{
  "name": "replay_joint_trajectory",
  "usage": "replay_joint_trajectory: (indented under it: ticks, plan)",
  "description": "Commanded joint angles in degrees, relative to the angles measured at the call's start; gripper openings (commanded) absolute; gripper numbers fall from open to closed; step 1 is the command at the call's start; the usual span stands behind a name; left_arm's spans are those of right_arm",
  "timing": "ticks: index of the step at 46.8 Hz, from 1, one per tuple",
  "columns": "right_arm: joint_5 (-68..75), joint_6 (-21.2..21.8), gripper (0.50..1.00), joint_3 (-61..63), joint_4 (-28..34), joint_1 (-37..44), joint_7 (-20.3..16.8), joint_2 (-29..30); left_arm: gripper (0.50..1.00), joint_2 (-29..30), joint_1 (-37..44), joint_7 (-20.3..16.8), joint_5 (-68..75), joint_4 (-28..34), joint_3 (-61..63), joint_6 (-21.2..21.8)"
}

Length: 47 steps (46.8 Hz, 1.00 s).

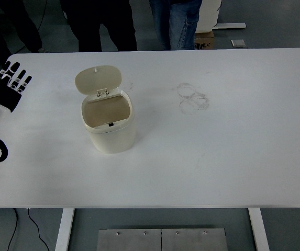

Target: Open trash can

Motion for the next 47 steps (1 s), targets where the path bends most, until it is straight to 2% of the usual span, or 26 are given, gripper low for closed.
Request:
replay_joint_trajectory:
  ticks: [1,47]
  plan:
    - [0.0,0.0,0.991,0.0,0.0,0.0,0.0,0.0,1.0,0.5,-0.1,0.0,0.3,1.1,0.1,0.0]
    - [0.0,0.0,0.989,0.0,0.0,0.0,0.0,0.0,1.0,0.3,-0.2,0.0,1.9,3.0,0.3,0.1]
